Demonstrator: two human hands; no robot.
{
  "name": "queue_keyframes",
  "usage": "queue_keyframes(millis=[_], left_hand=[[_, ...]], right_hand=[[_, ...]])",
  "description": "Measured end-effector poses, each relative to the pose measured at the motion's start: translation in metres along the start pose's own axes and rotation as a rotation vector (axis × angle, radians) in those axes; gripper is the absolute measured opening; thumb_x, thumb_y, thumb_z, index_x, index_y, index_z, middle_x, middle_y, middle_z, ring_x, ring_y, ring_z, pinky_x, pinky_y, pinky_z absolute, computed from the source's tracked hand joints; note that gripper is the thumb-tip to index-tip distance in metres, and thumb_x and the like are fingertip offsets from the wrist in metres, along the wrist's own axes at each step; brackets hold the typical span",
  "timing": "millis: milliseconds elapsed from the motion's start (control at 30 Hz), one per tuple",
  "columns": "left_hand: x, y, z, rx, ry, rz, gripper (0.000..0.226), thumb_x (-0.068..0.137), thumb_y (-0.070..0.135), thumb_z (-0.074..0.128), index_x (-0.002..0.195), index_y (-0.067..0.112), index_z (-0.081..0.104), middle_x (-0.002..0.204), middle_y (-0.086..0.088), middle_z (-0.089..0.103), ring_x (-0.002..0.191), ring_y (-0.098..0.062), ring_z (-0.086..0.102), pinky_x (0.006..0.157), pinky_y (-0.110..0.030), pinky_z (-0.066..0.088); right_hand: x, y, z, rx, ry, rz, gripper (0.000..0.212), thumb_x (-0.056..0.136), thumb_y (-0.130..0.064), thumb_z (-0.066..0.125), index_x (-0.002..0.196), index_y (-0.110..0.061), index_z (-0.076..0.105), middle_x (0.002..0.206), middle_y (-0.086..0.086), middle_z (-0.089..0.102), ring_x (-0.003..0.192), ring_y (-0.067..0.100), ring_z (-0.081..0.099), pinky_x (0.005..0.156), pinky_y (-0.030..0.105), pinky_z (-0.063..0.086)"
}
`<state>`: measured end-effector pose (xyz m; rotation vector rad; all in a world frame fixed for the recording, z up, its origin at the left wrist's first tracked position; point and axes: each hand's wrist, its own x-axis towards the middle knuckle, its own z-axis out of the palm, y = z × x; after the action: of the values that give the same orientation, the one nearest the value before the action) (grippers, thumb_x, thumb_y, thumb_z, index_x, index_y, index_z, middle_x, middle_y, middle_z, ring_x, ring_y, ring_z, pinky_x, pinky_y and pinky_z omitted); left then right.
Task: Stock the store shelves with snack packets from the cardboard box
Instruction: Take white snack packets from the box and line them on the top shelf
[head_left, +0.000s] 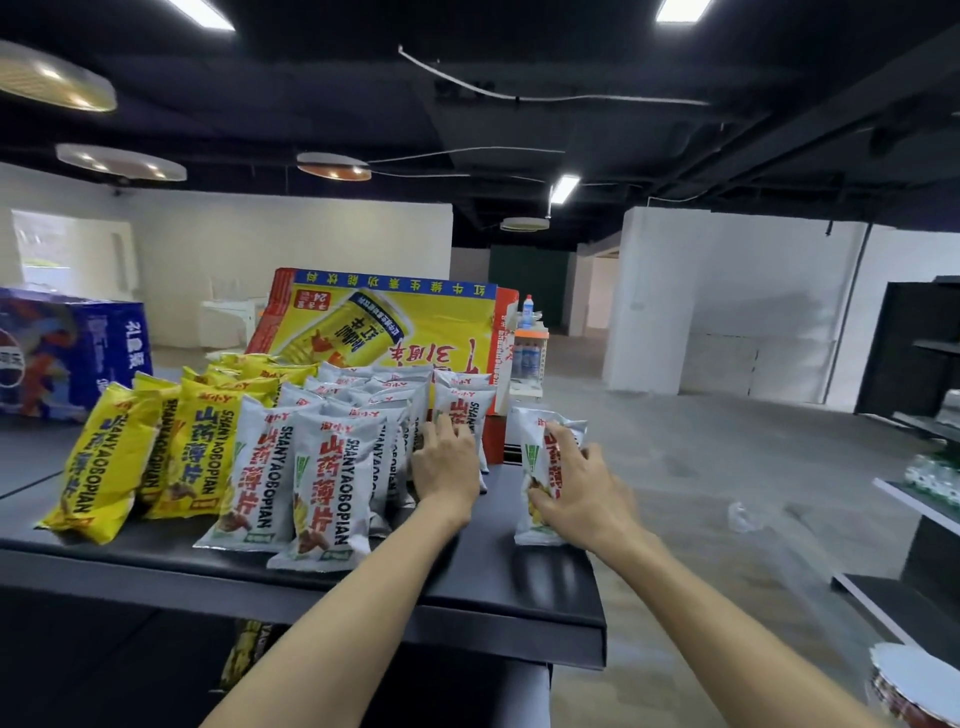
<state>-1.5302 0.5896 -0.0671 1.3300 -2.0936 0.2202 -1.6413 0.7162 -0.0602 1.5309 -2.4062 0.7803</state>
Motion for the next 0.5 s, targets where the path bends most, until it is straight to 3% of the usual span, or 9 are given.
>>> queue_keyframes(millis=[133, 200, 300, 500], left_hand=[[-0.008, -0.001, -0.014, 0.046, -0.186, 0.060, 0.042, 0.092, 0.017, 0.062, 0.130, 0.010, 0.048, 0.137, -0.011, 0.046, 0.124, -0.030, 0.050, 0.093, -0.040, 0.048], [-0.008, -0.003, -0.028, 0.054, -0.212, 0.082, 0.036, 0.092, 0.013, 0.059, 0.127, 0.010, 0.049, 0.131, -0.011, 0.052, 0.119, -0.032, 0.056, 0.091, -0.041, 0.049], [0.000, -0.005, -0.055, 0.052, -0.164, 0.134, 0.029, 0.094, 0.002, 0.046, 0.120, 0.011, 0.054, 0.119, -0.012, 0.062, 0.110, -0.033, 0.061, 0.085, -0.040, 0.050], [0.038, -0.015, -0.126, -0.044, 0.000, 0.184, 0.020, 0.091, 0.009, 0.055, 0.111, 0.014, 0.057, 0.102, -0.008, 0.065, 0.085, -0.025, 0.060, 0.066, -0.033, 0.047]], right_hand=[[0.003, -0.012, 0.007, 0.009, -0.005, -0.003, 0.072, 0.088, -0.047, 0.059, 0.147, -0.040, 0.017, 0.123, 0.008, 0.047, 0.107, 0.034, 0.058, 0.086, 0.043, 0.052], [0.008, -0.021, 0.009, 0.029, -0.006, -0.010, 0.072, 0.088, -0.047, 0.060, 0.146, -0.040, 0.018, 0.123, 0.009, 0.047, 0.107, 0.035, 0.058, 0.088, 0.045, 0.051], [0.017, -0.038, 0.013, 0.039, 0.006, -0.011, 0.071, 0.087, -0.047, 0.061, 0.144, -0.039, 0.020, 0.121, 0.011, 0.048, 0.104, 0.038, 0.058, 0.087, 0.046, 0.051], [0.032, -0.092, 0.032, 0.050, 0.103, -0.025, 0.067, 0.089, -0.040, 0.063, 0.142, -0.033, 0.022, 0.118, 0.012, 0.045, 0.099, 0.038, 0.059, 0.074, 0.043, 0.050]])
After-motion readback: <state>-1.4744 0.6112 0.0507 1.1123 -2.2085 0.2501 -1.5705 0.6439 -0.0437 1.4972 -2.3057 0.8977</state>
